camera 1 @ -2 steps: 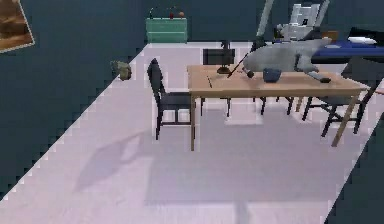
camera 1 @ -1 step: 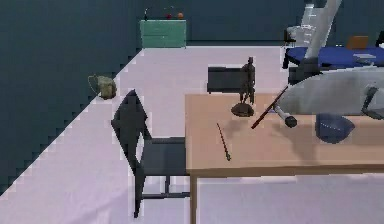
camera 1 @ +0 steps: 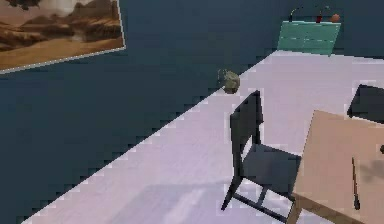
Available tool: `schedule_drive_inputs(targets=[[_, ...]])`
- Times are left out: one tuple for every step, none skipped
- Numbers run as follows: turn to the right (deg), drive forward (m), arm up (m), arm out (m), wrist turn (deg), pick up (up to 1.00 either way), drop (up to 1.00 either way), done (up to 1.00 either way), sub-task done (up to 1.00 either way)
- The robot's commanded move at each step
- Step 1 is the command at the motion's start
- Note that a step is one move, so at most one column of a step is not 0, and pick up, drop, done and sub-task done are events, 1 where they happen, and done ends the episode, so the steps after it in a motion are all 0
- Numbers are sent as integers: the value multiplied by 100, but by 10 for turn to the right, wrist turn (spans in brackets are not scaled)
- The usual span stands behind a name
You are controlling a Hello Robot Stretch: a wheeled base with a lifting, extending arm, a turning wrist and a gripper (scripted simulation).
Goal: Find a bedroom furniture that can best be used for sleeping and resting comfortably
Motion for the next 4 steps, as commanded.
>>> schedule_drive_inputs(targets=[[0, 5, 0, 0, 0, 0, 0, 0, 0], [450, 0, 0, 0, 0, 0, 0, 0, 0], [450, 0, 0, 0, 0, 0, 0, 0, 0], [450, 0, 0, 0, 0, 0, 0, 0, 0]])
